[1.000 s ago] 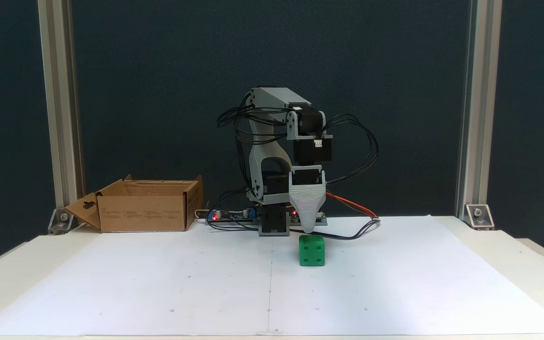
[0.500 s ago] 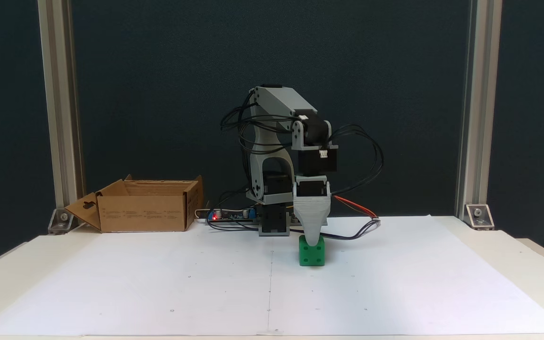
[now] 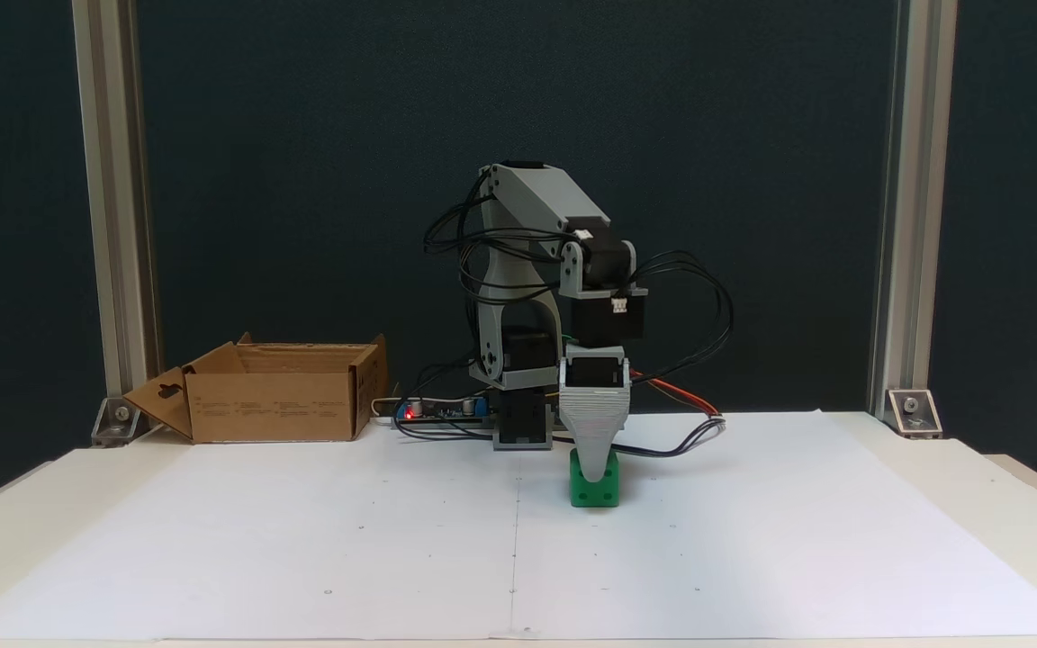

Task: Grasp a green dice and put it in the bin.

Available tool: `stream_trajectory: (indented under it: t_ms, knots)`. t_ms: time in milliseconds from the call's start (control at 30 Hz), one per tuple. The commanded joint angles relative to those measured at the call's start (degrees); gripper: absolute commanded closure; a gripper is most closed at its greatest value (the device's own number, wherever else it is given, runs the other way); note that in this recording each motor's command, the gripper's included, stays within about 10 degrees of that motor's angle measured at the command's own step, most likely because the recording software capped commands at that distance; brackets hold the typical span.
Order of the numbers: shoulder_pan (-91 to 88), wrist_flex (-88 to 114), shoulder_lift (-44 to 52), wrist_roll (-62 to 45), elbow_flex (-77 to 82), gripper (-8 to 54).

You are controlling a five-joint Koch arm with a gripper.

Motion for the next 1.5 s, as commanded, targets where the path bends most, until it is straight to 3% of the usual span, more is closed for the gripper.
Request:
stream_trajectory:
  t_ms: [0, 1100, 1200, 1367, 1467]
  knots:
    - [0.35, -0.7, 0.0, 3.43, -0.88, 2.5]
    - [2.2, -4.31, -6.33, 3.43, -1.14, 7.4]
    - [2.29, -4.39, -6.33, 3.52, -1.14, 13.9]
    - [2.72, -4.13, -6.33, 3.69, -1.14, 32.3]
    - [3.69, -3.43, -6.15, 3.6, -2.2, 34.1]
